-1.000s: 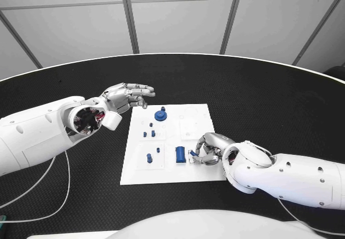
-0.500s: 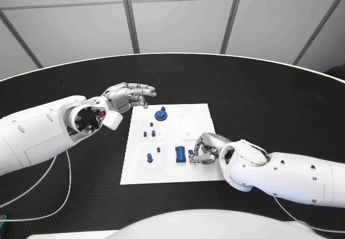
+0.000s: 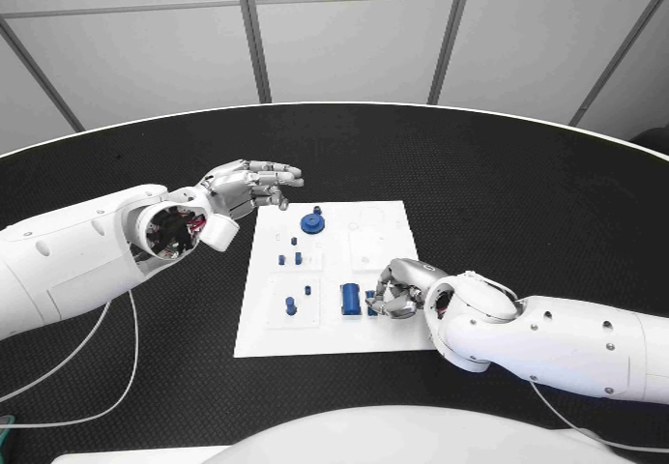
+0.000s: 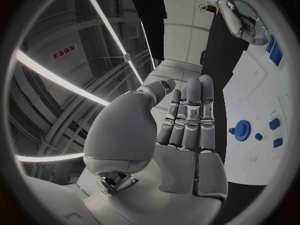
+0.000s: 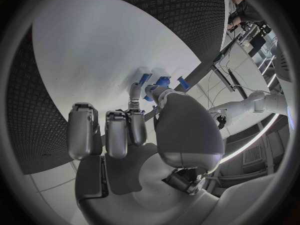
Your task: Assemble the parts on the task board
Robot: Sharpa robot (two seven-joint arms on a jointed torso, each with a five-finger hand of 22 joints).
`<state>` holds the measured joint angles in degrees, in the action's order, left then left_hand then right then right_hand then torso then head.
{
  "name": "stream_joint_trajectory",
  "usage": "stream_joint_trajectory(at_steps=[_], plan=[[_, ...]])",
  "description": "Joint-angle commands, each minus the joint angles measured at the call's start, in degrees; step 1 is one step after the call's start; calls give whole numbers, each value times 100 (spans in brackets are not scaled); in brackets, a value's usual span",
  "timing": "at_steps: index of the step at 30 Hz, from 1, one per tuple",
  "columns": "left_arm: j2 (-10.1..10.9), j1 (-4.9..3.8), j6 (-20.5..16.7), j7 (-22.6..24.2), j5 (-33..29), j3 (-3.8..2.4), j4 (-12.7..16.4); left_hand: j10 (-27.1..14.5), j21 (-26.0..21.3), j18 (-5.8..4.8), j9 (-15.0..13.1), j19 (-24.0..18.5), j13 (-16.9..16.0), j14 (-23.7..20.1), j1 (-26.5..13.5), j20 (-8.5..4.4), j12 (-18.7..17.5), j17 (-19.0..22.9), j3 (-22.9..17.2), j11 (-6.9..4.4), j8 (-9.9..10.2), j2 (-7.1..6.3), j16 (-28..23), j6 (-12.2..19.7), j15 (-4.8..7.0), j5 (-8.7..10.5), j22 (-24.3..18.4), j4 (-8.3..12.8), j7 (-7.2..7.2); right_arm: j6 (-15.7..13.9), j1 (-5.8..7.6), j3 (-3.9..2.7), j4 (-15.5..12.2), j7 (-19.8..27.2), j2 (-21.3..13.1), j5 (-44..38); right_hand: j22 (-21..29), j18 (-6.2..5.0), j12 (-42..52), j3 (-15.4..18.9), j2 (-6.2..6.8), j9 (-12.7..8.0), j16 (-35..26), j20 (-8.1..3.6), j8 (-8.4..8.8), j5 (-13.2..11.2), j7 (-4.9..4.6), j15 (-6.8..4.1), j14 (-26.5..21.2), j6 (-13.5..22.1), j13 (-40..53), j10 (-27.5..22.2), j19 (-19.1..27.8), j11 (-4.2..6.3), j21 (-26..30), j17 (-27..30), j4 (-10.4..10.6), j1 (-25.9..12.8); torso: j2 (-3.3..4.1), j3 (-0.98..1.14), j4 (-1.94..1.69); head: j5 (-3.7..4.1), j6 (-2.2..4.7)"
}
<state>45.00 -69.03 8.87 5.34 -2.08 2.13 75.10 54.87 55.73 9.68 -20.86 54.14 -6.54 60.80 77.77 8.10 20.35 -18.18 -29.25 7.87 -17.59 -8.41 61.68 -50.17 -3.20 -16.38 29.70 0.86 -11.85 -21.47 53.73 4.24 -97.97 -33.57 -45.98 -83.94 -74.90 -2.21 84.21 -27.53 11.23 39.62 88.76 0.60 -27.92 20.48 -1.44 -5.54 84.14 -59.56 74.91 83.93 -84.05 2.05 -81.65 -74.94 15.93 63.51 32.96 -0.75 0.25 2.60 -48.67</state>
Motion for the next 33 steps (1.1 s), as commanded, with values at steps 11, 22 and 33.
stream_joint_trajectory(at_steps=[11,22,33], plan=[[19,0,-8,-3,0,0,10,-41,-19,95,-9,-35,7,-34,0,15,24,7,0,11,-36,40,-27,28,-2,-25,-10,-30,1,-13,0,1,-102,31,-99,0,-1305,69,27,40,-4,24,4,-50,-49,-270,-12,-45,541,-36,1201,384,-492,44,-10,-1287,43,-174,2,3,-1,6,4],[49,0,-15,4,0,0,28,-43,-28,95,-10,-30,10,-36,-1,15,31,10,3,10,-44,38,-24,31,-3,-24,-18,-44,2,63,-2,8,-401,133,-340,0,-1306,70,24,35,102,49,3,-62,-74,-838,3,-57,541,-3,1206,383,-491,57,-12,-1287,-164,104,-4,6,8,-7,5],[51,0,-14,9,0,0,32,-43,-28,95,-10,-30,10,-36,-1,15,31,10,3,10,-44,38,-24,31,-3,-24,-18,-44,2,72,-3,11,-168,144,-223,0,-1307,71,41,4,69,49,3,-64,-79,-947,10,-61,541,-9,1218,391,-491,62,-17,-1286,-211,193,7,2,-14,1,4]])
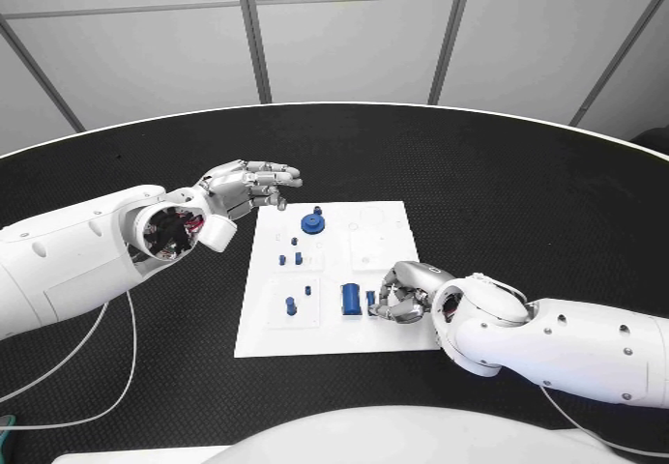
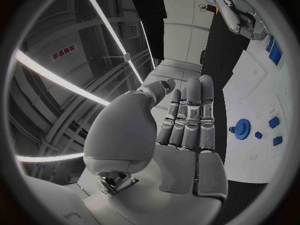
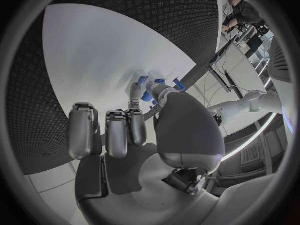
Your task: Assemble the parts on the task board
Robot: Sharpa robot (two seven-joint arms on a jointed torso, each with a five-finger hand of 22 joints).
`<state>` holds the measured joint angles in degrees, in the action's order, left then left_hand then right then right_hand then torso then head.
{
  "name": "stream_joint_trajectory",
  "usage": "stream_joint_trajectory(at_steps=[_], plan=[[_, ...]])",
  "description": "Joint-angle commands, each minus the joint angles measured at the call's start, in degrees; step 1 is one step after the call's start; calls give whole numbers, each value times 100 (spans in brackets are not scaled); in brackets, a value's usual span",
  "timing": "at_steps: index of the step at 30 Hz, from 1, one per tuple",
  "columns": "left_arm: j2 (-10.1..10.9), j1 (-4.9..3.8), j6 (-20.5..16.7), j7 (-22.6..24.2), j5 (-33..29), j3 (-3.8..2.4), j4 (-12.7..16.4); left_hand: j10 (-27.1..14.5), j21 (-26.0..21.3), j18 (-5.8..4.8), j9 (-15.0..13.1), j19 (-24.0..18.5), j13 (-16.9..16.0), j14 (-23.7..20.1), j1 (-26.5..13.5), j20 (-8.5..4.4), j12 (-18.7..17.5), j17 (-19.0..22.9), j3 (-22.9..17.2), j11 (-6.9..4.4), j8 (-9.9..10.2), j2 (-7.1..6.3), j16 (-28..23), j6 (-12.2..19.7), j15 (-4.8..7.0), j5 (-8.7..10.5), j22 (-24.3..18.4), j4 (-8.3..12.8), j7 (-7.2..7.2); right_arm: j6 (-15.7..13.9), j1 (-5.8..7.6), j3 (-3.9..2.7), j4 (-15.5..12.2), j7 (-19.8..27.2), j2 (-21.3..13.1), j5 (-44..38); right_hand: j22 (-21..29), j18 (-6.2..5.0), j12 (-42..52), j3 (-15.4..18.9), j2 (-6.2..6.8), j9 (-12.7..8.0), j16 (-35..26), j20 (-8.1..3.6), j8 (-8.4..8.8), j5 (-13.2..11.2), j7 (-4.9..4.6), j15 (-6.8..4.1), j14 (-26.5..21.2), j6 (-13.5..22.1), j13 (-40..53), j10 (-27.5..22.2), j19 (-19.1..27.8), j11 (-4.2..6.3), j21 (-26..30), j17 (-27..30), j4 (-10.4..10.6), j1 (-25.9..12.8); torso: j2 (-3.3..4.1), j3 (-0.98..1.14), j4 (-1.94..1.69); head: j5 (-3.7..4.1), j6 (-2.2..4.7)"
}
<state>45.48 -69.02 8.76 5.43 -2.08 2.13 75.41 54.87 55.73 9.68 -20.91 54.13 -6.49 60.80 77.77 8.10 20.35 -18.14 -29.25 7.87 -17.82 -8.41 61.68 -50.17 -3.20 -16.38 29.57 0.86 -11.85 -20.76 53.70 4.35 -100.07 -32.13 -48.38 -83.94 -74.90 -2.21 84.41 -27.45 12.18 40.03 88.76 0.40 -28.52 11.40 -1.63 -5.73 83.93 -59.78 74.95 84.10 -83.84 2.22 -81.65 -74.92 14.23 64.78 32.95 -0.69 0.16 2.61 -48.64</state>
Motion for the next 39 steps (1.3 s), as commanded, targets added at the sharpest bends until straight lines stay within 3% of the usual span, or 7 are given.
stream_joint_trajectory(at_steps=[1,14,24,30,35,37,39], plan=[[5,0,-4,1,0,0,2,-43,-28,95,-6,-30,5,-36,-1,15,31,6,3,10,-21,38,-24,31,-2,-24,-5,-44,2,5,0,0,65,1,25,0,-1307,71,27,-7,-30,8,4,-44,-20,-42,31,-41,562,11,1217,376,-512,46,-15,-1290,-42,71,9,-4,-6,0,-1],[2,0,-5,4,0,0,5,-43,-28,95,-6,-30,5,-36,-1,15,31,6,3,10,-21,38,-24,31,-2,-24,-5,-44,2,82,-1,1,128,53,97,0,-1309,72,49,-48,14,5,5,-51,-24,-323,44,-51,562,14,1233,386,-513,57,-20,-1294,-217,302,-7,-8,15,-22,-20],[-13,1,-2,14,0,0,-13,-43,-28,95,-6,-30,5,-36,-1,15,31,6,3,10,-21,38,-24,31,-2,-24,-5,-44,2,-313,-1,0,-59,147,-60,0,-1299,65,-16,-43,24,-8,-1,-52,-7,-271,28,-47,560,30,1200,359,-507,48,19,-1284,-205,293,-22,-12,27,-19,25],[-81,3,-36,65,-12,1,-89,-44,-34,95,-7,-26,8,-36,-1,15,37,8,4,10,-27,36,-22,35,-3,-23,-11,-55,2,-705,99,-14,-149,1352,-314,693,-1230,19,-303,91,93,-80,-88,-11,149,-215,-87,26,525,242,1056,223,-460,-48,298,-1136,-42,146,-81,-58,69,-34,127],[-175,24,-176,178,-214,3,-232,-47,-38,94,-5,-26,9,-37,-11,17,38,9,8,12,-25,35,-22,42,-5,-22,-14,-66,1,-883,397,-19,175,2676,-342,2068,-759,-246,-1637,228,104,-275,-611,163,570,-100,-356,223,310,667,373,-480,-131,-286,1972,-394,63,385,-188,-106,140,-47,267],[-206,47,-275,245,-345,3,-300,-48,-46,92,-3,-31,10,-47,-26,20,39,12,12,13,-22,36,-27,52,-8,-22,-19,-81,1,-906,533,-19,397,3122,-307,2803,-78,-510,-3270,292,151,-319,-1528,253,712,646,-455,297,-91,803,-562,-1311,297,-368,3866,656,36,659,-237,-130,186,-75,372],[-247,73,-421,333,-496,4,-382,-23,-60,91,-3,-43,6,-63,-33,23,57,17,12,6,-24,42,-34,56,-9,-21,-26,-98,8,-891,654,-19,639,3522,-273,3563,679,-752,-4805,255,87,-391,-2520,309,816,604,-507,350,-550,849,-1524,-2088,730,-420,5714,1659,-57,986,-278,-149,223,-119,453]])
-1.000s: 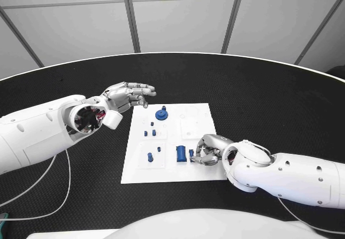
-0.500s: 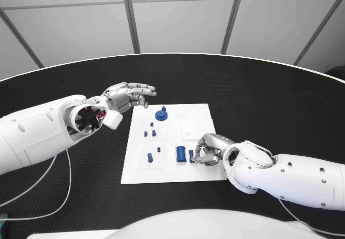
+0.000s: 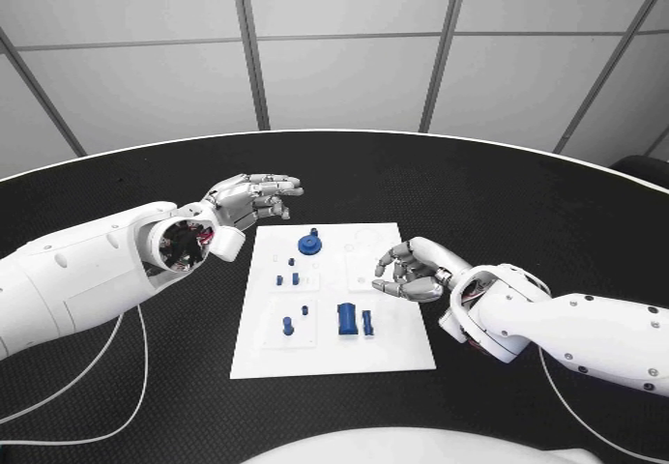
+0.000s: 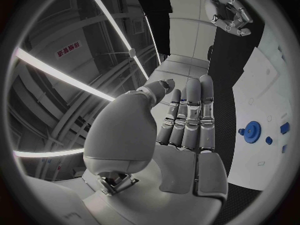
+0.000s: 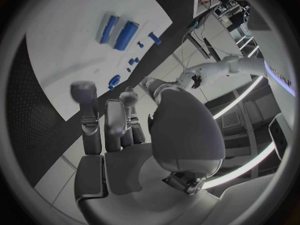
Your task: Assemble the parts on the task board
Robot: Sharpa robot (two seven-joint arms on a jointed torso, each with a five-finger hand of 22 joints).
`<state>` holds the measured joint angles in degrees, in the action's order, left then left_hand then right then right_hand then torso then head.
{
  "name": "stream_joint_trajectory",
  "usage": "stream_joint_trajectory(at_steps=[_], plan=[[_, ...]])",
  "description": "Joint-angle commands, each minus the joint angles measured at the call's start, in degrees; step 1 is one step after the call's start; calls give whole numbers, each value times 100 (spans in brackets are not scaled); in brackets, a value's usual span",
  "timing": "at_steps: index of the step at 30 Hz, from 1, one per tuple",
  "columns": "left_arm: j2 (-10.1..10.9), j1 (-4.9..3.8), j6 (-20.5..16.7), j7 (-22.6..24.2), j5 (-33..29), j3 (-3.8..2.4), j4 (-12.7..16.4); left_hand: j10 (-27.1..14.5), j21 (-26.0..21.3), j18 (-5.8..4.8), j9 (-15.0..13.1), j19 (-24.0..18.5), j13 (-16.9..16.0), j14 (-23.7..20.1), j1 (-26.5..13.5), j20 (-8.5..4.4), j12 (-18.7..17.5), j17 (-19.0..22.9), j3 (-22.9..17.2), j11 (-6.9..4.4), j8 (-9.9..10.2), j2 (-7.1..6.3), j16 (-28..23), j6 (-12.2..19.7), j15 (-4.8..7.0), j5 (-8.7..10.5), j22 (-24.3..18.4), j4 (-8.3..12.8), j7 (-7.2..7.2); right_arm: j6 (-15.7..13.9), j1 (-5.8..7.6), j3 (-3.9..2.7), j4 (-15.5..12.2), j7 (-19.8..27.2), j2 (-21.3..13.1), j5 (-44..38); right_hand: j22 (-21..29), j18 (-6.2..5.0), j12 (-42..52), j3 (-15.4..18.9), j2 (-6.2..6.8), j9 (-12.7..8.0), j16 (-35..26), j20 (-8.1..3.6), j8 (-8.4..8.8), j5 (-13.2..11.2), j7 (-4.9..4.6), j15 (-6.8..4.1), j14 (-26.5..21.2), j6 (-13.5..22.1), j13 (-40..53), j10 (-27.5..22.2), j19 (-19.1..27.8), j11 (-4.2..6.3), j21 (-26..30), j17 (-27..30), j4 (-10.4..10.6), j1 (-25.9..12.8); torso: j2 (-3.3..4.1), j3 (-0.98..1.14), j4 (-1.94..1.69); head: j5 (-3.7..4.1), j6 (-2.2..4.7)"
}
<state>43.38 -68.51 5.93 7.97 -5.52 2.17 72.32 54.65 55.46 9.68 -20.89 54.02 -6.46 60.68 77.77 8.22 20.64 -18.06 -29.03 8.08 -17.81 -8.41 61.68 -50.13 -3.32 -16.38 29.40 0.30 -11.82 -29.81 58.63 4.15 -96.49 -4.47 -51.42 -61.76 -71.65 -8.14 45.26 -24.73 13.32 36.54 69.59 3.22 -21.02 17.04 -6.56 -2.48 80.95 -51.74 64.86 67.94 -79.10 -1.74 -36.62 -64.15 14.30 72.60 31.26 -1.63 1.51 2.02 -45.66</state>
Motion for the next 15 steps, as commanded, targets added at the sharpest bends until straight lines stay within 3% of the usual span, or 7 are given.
stream_joint_trajectory(at_steps=[1,2,5,9,11,13,15], plan=[[-62,38,-220,135,-237,1,-122,12,-41,90,-5,-42,1,-63,-37,13,36,13,-9,-18,-26,40,-41,55,4,-22,-13,-48,7,26,212,0,393,921,48,1678,796,-221,-1317,-102,-73,-128,-1578,79,168,-160,-85,77,-706,85,-923,-614,463,-82,1956,1462,-110,428,-123,-61,95,-69,213],[-77,49,-265,171,-292,1,-153,27,-66,88,-5,-77,1,-113,-46,17,47,29,-5,-24,-29,28,-76,60,2,-22,-24,-63,15,40,262,-1,512,1078,71,2015,984,-232,-1595,-150,-62,-175,-2171,107,221,-357,-134,149,-1016,98,-1208,-653,576,-137,2161,1926,-124,515,-142,-68,101,-74,222],[-160,111,-425,377,-498,1,-322,40,-328,74,-12,-422,19,-523,-83,72,66,242,-15,-11,-63,-1,-539,76,-50,-19,-135,-158,26,159,412,-4,974,1618,205,3240,1508,-216,-2291,-296,-65,-324,-2869,209,368,-398,-141,217,-1309,96,-1992,-726,755,-199,2652,2203,-168,716,-198,-71,136,-126,375],[-308,212,-539,666,-736,1,-559,85,-881,58,-39,-787,87,-828,-87,195,34,621,26,5,-146,-24,-1421,92,-152,-11,-422,-320,56,366,508,-73,1587,2234,459,4514,2652,-236,-3475,-503,-85,-590,-4380,450,683,-517,-234,486,-1715,43,-3631,-488,1296,-379,3324,3014,-284,780,-284,-100,174,-203,525],[-360,262,-558,807,-809,1,-639,78,-1444,23,-22,-1078,224,-1002,-76,333,-147,843,-15,54,-144,-67,-2081,175,-258,-8,-735,-416,48,455,529,-104,1867,2434,593,4822,3258,-254,-3744,-474,-133,-700,-4823,520,813,-530,-261,540,-1624,-21,-4224,-290,1355,-417,3306,3275,-352,711,-322,-106,187,-235,544],[-402,298,-574,900,-857,1,-703,134,-2254,-31,21,-1394,285,-1087,-84,563,-425,990,-116,134,-120,-113,-2727,263,-355,1,-1213,-545,76,514,540,-123,2086,2552,698,4976,3434,-239,-3859,-471,-127,-752,-5014,565,879,-551,-262,583,-1712,2,-4418,-310,1387,-450,3312,3378,-372,691,-360,-111,205,-249,573],[-452,336,-601,982,-931,1,-771,130,-2599,-24,57,-1441,290,-1195,-81,677,-584,1047,-146,122,-75,-144,-3034,335,-406,-7,-1429,-593,64,573,549,-139,2321,2658,805,5098,3673,-221,-4045,-458,-136,-845,-5339,624,987,-560,-302,667,-1863,30,-4757,-330,1424,-497,3300,3572,-403,653,-389,-120,209,-257,595]])
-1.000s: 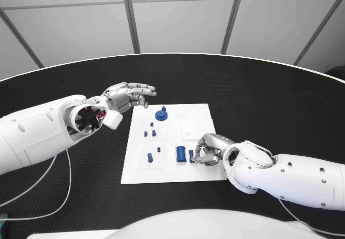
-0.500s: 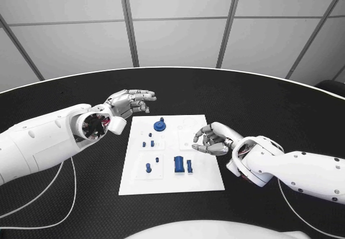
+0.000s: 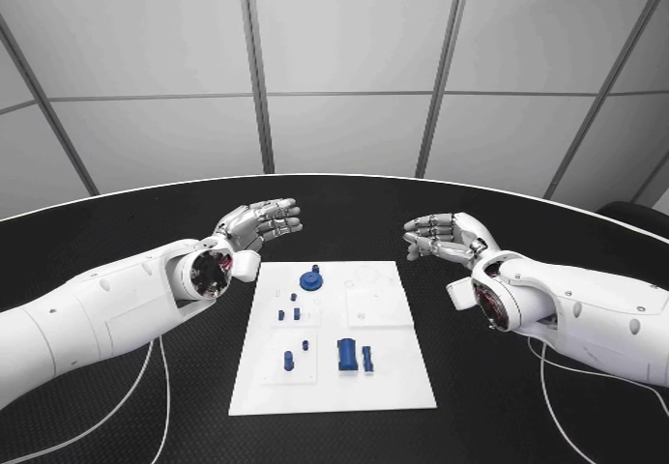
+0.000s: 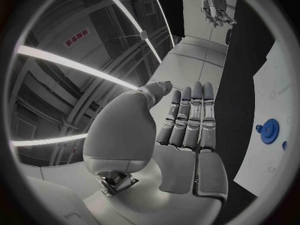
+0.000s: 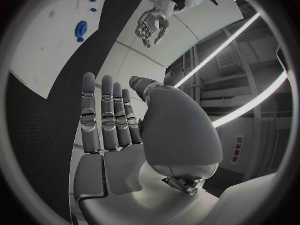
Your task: Assemble the parts on the task board
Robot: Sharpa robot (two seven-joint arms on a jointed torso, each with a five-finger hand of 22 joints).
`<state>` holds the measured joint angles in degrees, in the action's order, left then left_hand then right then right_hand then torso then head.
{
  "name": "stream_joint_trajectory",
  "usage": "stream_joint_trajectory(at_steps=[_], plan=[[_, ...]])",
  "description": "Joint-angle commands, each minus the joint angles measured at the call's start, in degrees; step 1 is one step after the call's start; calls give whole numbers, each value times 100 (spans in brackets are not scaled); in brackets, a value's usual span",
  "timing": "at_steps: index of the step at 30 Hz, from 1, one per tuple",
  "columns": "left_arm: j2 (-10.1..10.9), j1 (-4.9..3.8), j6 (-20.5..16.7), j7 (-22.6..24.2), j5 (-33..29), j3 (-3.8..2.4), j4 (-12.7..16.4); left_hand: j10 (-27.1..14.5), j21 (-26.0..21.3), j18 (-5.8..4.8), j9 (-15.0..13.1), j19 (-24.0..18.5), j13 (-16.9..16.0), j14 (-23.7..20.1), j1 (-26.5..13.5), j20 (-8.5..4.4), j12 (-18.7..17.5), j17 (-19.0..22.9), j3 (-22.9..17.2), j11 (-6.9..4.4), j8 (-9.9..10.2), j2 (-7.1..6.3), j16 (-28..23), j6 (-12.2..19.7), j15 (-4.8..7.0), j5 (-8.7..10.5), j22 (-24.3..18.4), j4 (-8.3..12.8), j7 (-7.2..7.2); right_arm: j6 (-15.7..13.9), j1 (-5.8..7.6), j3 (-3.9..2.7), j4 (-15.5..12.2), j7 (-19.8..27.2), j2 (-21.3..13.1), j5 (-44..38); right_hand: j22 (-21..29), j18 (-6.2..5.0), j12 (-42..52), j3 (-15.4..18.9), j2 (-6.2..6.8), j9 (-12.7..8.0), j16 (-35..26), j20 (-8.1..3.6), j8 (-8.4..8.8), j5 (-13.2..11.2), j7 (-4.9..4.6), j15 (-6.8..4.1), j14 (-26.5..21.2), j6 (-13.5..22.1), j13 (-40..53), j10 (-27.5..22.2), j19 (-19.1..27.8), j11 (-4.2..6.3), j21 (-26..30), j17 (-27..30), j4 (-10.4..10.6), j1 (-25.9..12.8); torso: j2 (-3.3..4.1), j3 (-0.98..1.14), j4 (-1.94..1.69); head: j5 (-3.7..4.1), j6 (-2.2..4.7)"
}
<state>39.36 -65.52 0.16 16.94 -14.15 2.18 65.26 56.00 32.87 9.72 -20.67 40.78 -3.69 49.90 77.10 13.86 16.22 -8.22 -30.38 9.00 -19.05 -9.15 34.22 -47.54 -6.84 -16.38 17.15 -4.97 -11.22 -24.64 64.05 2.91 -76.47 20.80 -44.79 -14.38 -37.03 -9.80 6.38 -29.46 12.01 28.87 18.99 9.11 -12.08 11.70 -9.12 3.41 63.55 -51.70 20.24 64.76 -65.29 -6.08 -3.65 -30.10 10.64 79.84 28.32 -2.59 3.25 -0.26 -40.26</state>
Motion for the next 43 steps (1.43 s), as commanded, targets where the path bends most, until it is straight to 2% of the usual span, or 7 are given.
stream_joint_trajectory(at_steps=[1,6,7,9,15,16,43], plan=[[-62,46,-33,105,-86,-1,-82,30,-953,44,114,-154,6,-188,31,255,-388,125,-33,61,112,-100,-696,122,-143,-4,-597,-114,-8,74,9,-19,382,154,170,387,265,-52,-204,26,1,-106,-364,51,121,-28,-46,97,-156,29,-392,-10,53,-84,-2,224,-56,-76,-106,-26,35,-29,84],[-160,102,-157,204,-195,-1,-200,-3,-2144,-59,371,63,10,-347,57,289,-925,252,117,246,312,-139,-1490,223,-303,0,-1348,-229,97,171,17,-39,765,267,337,498,734,38,-278,-3,-96,-268,-863,195,254,9,-114,236,-345,-29,-1030,-48,837,-185,-38,620,-146,-97,-153,-26,47,-83,80],[-125,89,-123,187,-164,-1,-162,-5600,-3287,-972,2067,-4078,369,-4990,-2281,-1386,-1622,822,3038,-900,1905,915,-3422,4754,684,1638,-1715,497,1122,155,16,-36,645,246,290,480,3703,980,-638,2946,-1201,-2887,-1899,-911,1208,-1170,912,-341,-2124,5170,-2024,-1975,2276,608,365,3010,-1064,-2446,-95,-18,33,-46,72],[-119,92,-158,196,-151,-3,-140,-5600,-3287,-972,2067,-4078,369,-4990,-2520,-1386,-1622,822,3038,-900,1905,915,-3422,4754,684,1638,-1715,497,1122,120,9,-40,611,257,285,497,3703,980,-638,2946,-1201,-2887,-1899,-911,1208,-1170,912,-341,-2293,5170,-2024,-2138,6529,608,365,3010,-1064,-2666,-82,-9,21,-44,90],[-53,137,-590,306,7,-25,124,-5600,-3287,-972,2067,-4078,369,-4990,-3694,-1386,-1622,822,3038,-900,1905,915,-3422,4754,684,1638,-1715,497,1122,-312,-74,-93,202,391,228,693,3703,980,-638,2946,-1201,-2887,-1899,-911,1208,-1170,912,-341,-6355,5170,-2024,-6476,6529,608,365,3010,-1064,-3867,77,108,-129,-13,306],[-37,148,-697,334,46,-30,189,-5600,-3287,-972,2067,-4078,369,-4990,-7710,-1386,-1622,822,3038,-900,1905,915,-3422,4754,684,1638,-1715,497,1122,-419,-95,-105,100,424,214,742,3703,980,-638,2946,-1201,-2887,-1899,-911,1208,-1170,912,-341,-6355,5170,-2024,-6476,6529,608,365,3010,-1064,-7984,116,135,-165,-6,357],[531,535,-4414,1282,1410,-217,2461,-5600,-3287,-972,2067,-4078,369,-4990,-7710,-1386,-1622,822,3038,-900,1905,915,-3422,4754,684,1638,-1715,497,1122,-1947,-388,-291,-1349,900,10,1438,3703,980,-638,2946,-1201,-2887,-1899,-911,1208,-1170,912,-341,-6355,5170,-2024,-6476,6529,608,365,3010,-1064,-7984,286,259,-325,26,588]])
